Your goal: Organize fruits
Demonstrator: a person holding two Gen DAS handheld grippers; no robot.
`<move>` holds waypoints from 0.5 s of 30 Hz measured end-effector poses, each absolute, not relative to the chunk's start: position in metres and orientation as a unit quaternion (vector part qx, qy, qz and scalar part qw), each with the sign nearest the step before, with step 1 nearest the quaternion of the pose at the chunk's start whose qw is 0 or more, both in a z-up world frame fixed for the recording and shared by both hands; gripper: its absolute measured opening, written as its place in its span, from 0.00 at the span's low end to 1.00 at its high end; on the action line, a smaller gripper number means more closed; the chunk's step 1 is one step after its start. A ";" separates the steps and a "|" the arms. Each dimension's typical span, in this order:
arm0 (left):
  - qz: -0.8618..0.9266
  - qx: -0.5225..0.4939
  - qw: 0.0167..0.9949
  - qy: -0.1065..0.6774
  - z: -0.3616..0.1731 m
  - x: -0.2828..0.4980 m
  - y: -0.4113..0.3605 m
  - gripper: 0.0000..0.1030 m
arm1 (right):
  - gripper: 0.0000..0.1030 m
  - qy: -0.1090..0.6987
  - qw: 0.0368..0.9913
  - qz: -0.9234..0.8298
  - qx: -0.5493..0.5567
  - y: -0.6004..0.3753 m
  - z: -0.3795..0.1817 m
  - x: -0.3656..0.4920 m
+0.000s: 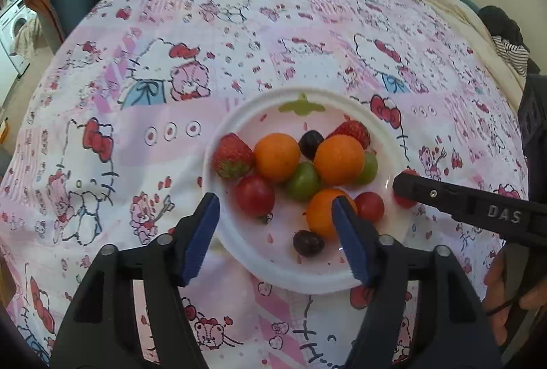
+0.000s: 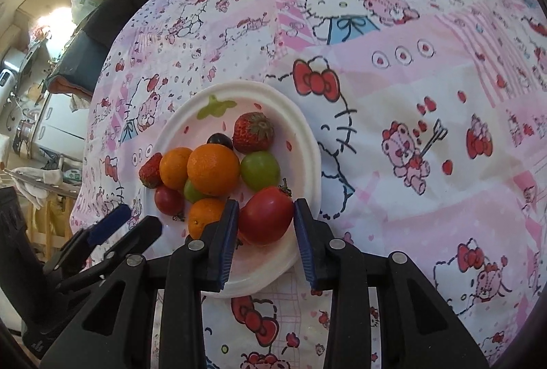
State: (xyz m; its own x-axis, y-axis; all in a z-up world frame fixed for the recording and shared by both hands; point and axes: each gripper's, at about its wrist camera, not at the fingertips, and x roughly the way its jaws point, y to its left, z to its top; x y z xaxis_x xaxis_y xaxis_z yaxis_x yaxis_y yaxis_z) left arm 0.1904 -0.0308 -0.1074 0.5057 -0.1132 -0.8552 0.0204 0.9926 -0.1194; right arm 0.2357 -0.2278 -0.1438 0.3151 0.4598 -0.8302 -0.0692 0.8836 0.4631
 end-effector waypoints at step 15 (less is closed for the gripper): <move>-0.014 -0.033 0.912 0.408 -0.041 0.141 -0.017 0.84 | 0.82 0.425 0.882 0.167 0.114 -0.228 -0.059 0.171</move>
